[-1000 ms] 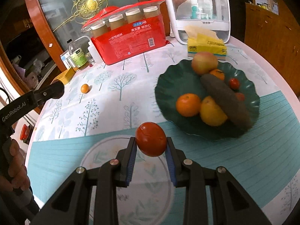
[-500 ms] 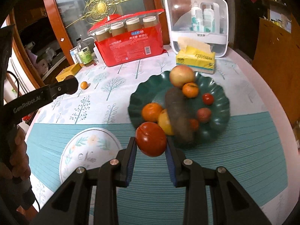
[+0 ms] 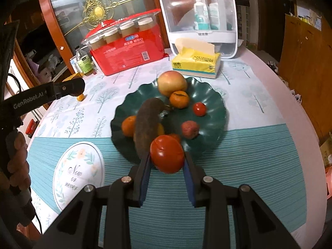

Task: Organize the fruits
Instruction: 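Carry the red-brown fruit onto the green plate with the left tool while the right tool drops the tomato there, then withdraw the left tool and move it to the small mandarin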

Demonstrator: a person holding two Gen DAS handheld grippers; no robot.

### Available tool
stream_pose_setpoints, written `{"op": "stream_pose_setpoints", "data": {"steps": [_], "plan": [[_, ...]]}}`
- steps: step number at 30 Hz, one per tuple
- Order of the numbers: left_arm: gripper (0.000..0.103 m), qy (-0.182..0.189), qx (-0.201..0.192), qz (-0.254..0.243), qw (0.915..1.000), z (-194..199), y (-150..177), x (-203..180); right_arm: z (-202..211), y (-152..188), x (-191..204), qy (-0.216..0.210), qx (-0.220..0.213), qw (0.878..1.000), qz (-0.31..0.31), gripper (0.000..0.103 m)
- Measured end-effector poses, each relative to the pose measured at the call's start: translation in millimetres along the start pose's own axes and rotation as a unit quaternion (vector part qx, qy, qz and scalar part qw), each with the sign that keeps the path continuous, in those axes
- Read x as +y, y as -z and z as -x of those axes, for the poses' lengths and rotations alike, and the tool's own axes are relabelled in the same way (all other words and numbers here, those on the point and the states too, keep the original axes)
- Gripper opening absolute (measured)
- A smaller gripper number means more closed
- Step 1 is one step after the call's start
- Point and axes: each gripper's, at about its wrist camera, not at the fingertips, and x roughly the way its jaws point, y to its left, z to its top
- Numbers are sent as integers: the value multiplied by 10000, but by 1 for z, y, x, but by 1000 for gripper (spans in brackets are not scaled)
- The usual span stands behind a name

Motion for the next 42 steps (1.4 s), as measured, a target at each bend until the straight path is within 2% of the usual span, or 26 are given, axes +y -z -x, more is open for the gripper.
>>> {"op": "stream_pose_setpoints", "data": {"steps": [15, 16, 20, 22, 25, 30, 33, 42], "plan": [[30, 181, 405, 82, 9990, -60, -9, -15, -47, -4, -26, -286, 455, 9985, 74, 31], [31, 186, 435, 102, 9988, -62, -10, -14, -48, -4, -26, -316, 461, 9984, 70, 31], [59, 183, 406, 238, 9987, -62, -11, -9, -54, -3, -25, -343, 566, 9978, 70, 32], [59, 197, 376, 311, 9986, -59, -11, -6, -55, -3, -25, -367, 597, 9975, 59, 39], [67, 122, 451, 394, 9981, -56, -10, -1, -50, -4, -23, -330, 506, 9981, 81, 51], [74, 20, 570, 584, 9967, -44, -4, 10, -42, -5, -21, -173, 483, 9986, 92, 54], [81, -96, 666, 672, 9955, -36, 2, 18, -37, -5, -19, -78, 469, 9988, 100, 56], [82, -385, 1188, 927, 9878, -16, 34, 57, -21, -4, -2, 225, 483, 9984, 176, 58]]}}
